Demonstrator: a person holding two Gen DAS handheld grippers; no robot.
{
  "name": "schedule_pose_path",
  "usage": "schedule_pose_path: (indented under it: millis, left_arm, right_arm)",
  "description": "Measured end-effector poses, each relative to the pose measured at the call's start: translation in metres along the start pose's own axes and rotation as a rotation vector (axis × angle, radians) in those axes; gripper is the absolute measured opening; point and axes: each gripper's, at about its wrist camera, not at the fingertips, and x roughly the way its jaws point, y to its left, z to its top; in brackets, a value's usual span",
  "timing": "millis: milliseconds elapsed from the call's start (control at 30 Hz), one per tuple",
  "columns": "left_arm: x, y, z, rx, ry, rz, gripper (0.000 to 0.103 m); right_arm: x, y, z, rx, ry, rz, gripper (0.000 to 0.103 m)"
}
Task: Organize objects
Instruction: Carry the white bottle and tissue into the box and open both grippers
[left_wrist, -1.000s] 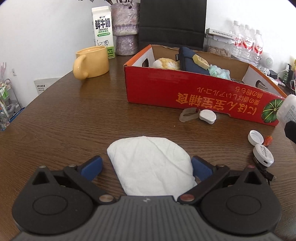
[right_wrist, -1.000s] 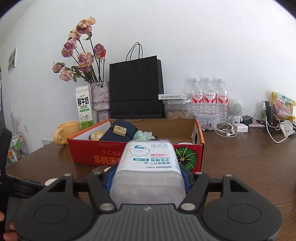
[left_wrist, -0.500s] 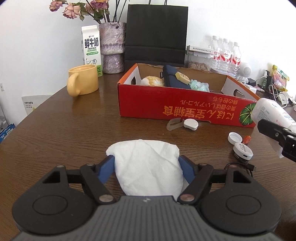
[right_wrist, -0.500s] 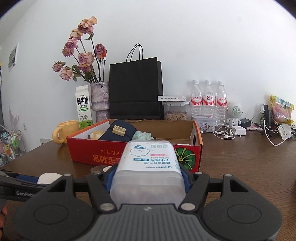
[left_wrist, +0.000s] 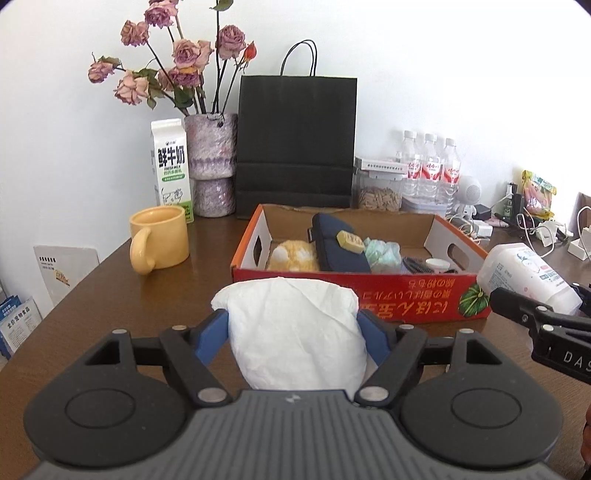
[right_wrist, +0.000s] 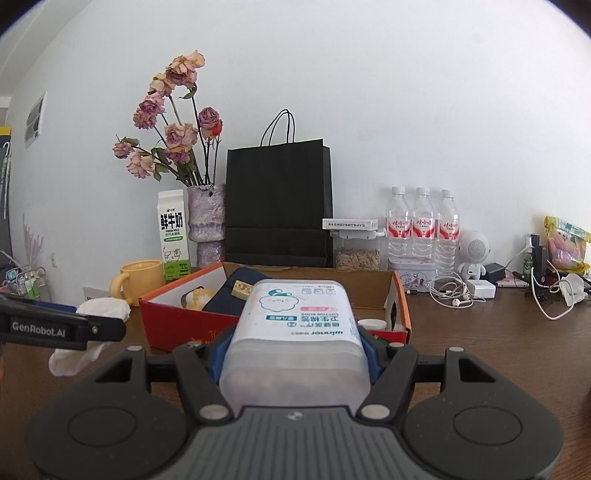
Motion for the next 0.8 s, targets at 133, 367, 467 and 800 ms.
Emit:
schedule_pose_path:
  millis: [133, 367, 467, 800]
  left_arm:
    - [0.010, -0.007, 0.020, 0.005, -0.041, -0.017, 0.078]
    - [0.039, -0.022, 0.052, -0.025, -0.093, -0.052, 0.078]
    - [0.058, -0.030, 0.064, -0.034, -0.103, -0.058, 0.078]
    - [0.129, -0.055, 0.082, -0.049, -0.094, -0.047, 0.078]
  right_arm:
    - [0.014, 0.001, 0.018, -0.015, -0.018, -0.006, 0.065]
    - [0.058, -0.002, 0.043, -0.024, -0.023, -0.036, 0.065]
    - [0.082, -0.005, 0.049, -0.013, -0.012, -0.046, 0.065]
    - [0.152, -0.030, 0.048, 0.047, 0.006, -0.078, 0.065]
